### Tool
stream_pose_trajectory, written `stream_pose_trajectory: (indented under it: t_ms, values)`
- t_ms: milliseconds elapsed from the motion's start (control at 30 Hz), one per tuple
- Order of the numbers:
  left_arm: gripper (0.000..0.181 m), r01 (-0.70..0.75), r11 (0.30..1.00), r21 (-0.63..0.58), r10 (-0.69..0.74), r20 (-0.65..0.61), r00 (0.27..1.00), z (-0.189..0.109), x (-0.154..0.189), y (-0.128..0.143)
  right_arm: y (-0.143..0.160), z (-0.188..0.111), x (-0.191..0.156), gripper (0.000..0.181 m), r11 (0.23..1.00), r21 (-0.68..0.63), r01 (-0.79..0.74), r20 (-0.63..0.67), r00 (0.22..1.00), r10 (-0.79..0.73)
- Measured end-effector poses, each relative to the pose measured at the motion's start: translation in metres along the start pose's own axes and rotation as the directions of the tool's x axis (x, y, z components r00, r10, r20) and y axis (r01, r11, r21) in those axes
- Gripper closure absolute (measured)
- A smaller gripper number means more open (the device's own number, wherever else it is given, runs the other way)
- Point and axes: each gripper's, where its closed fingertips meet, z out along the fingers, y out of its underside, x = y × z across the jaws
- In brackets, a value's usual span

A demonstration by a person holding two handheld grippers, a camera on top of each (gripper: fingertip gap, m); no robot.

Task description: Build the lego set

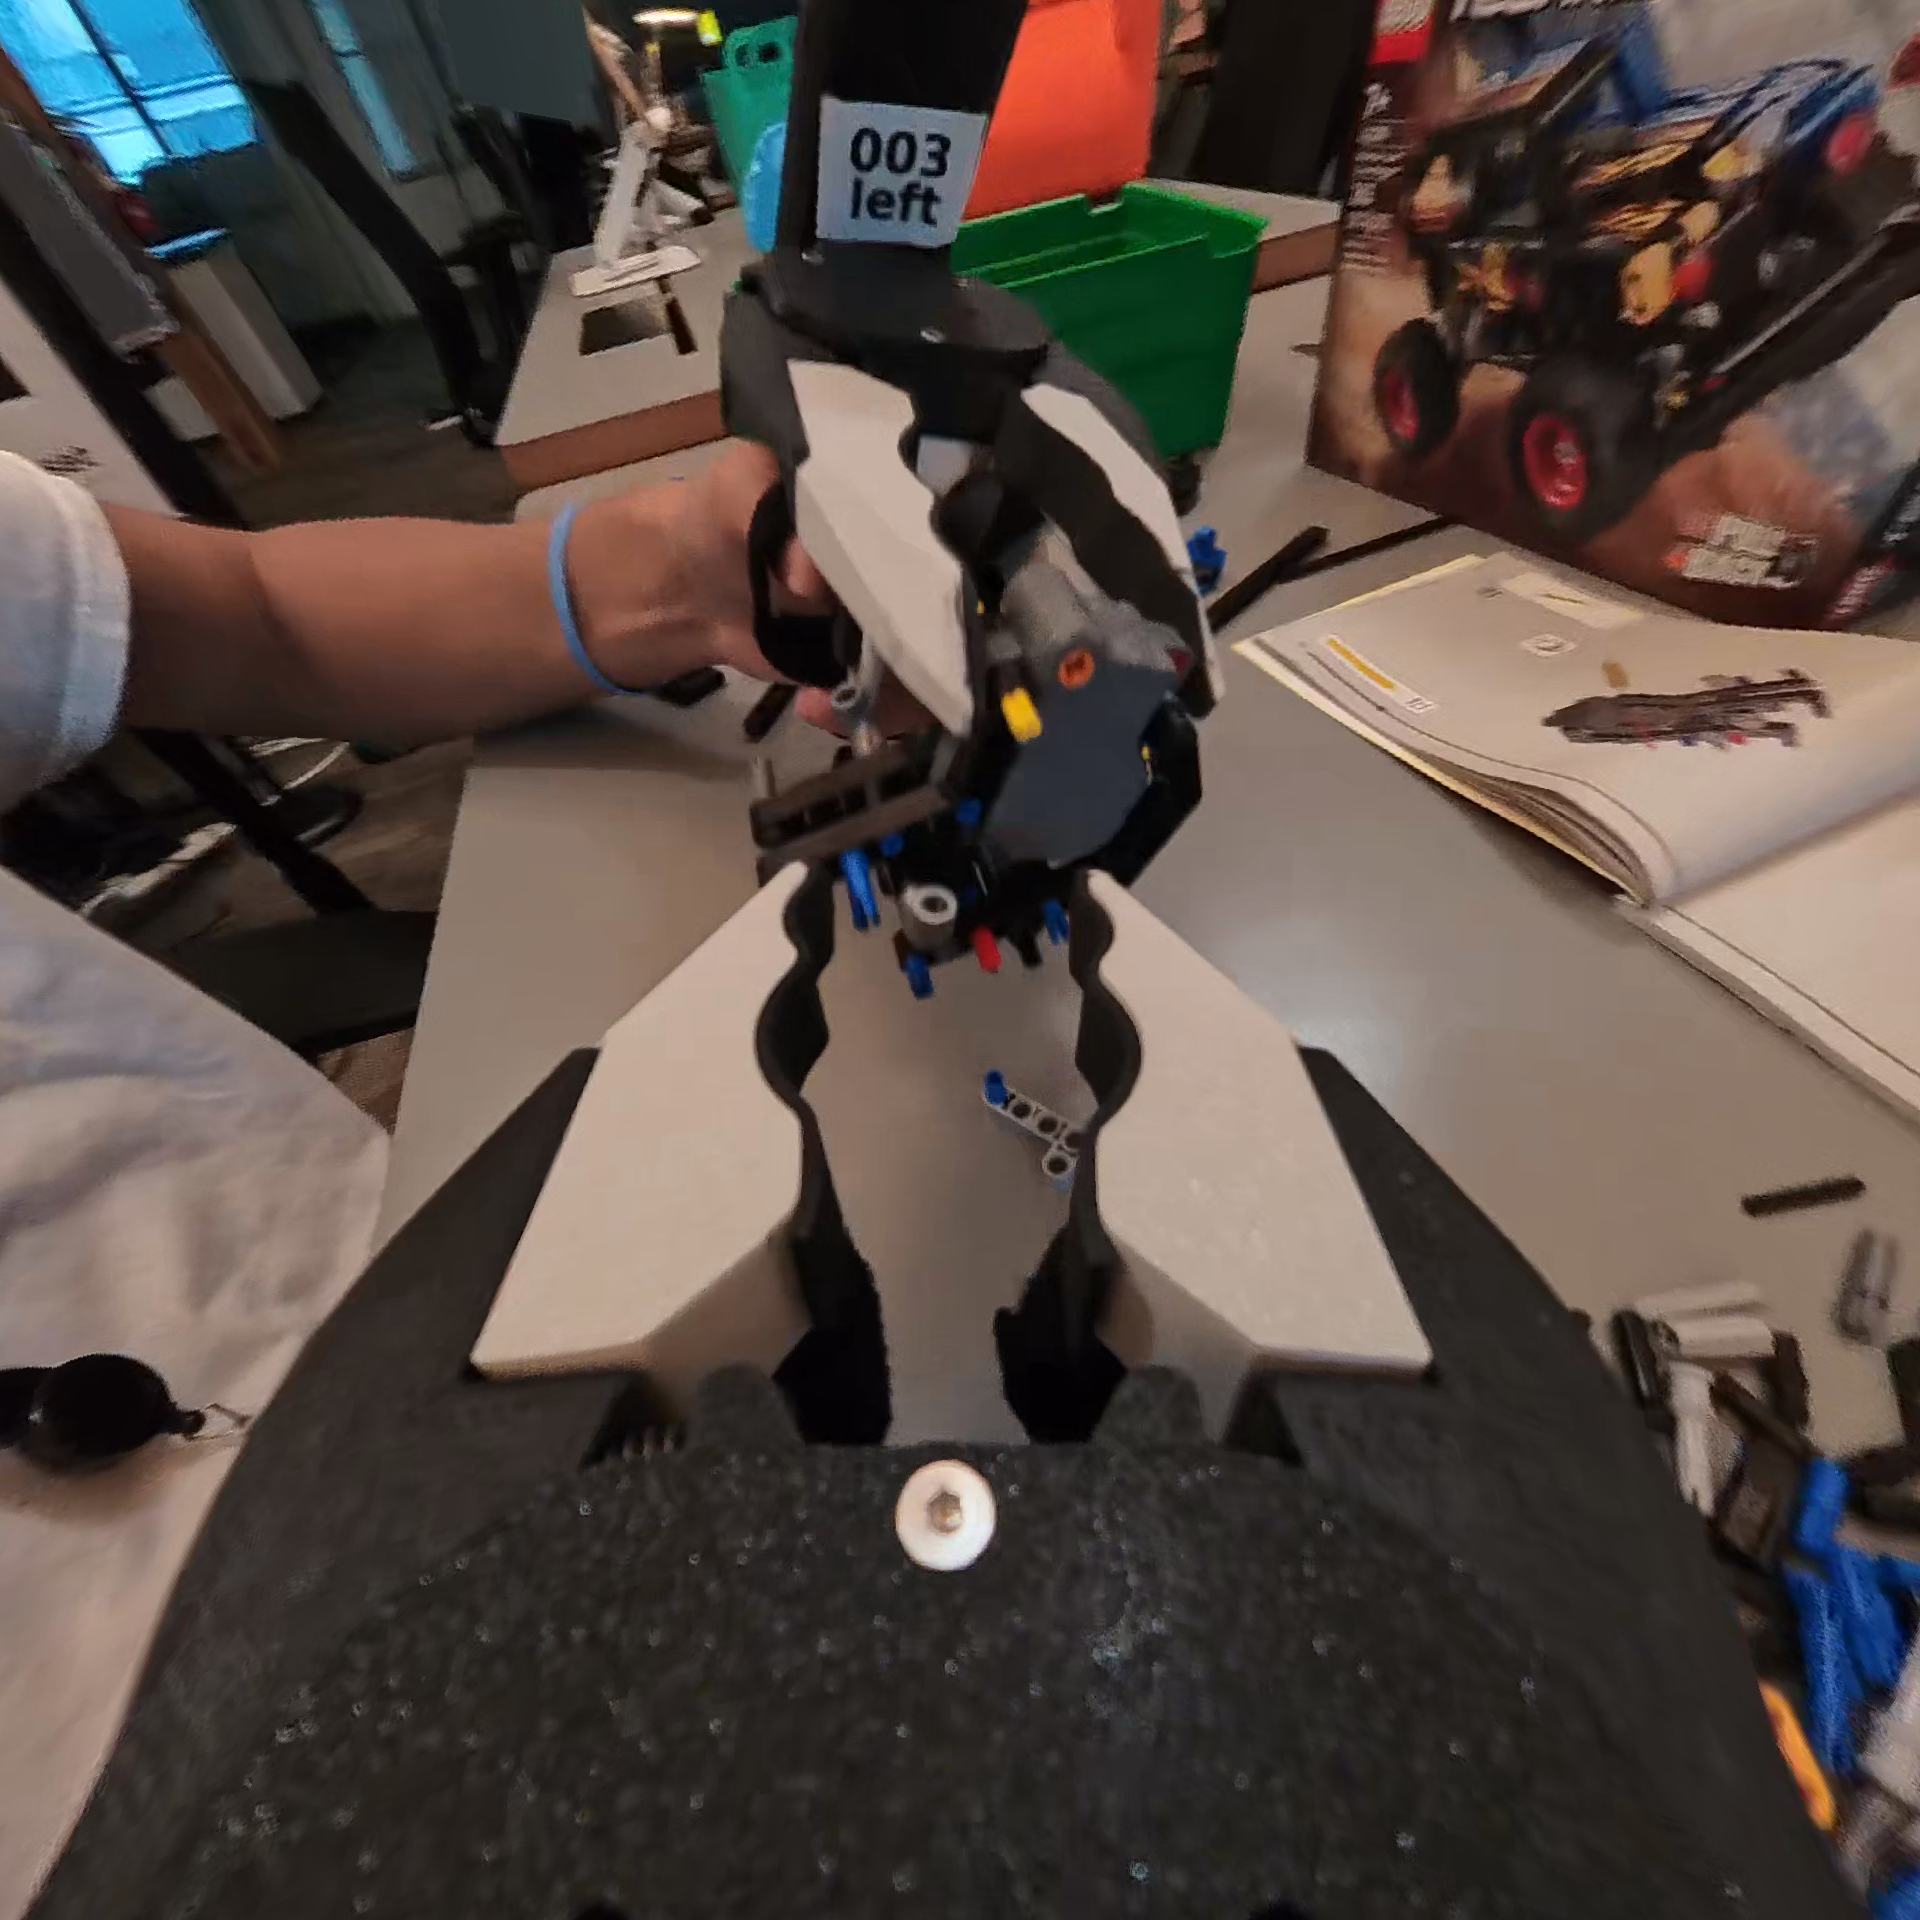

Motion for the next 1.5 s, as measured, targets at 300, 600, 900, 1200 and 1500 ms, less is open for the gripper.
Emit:
stream_pose_trajectory:
  t_ms: [300,600,900,1200,1500]
  values:
    - [0.140,-0.168,0.981,-0.100,0.184,0.182,0.966,-0.012,-0.046,0.027,0.021,-0.005,0.036,0.150,0.988,-0.126,0.093,-0.075,0.992,-0.103]
    - [0.140,-0.135,0.979,-0.150,0.159,0.158,0.975,-0.021,-0.053,0.036,0.038,-0.012,0.037,0.155,0.973,-0.196,0.118,-0.113,0.983,-0.142]
    - [0.138,-0.234,0.939,-0.251,0.269,0.115,0.956,-0.034,-0.047,0.045,0.040,-0.010,0.029,0.155,0.970,-0.204,0.130,-0.090,0.984,-0.151]
    - [0.123,-0.394,0.851,-0.347,0.456,0.114,0.883,-0.031,-0.040,0.056,0.045,-0.010,0.032,0.155,0.965,-0.228,0.130,-0.100,0.983,-0.156]
    - [0.122,-0.297,0.901,-0.315,0.380,0.247,0.892,-0.042,0.000,0.005,0.039,-0.032,0.041,0.155,0.982,-0.179,0.056,-0.157,0.984,-0.084]
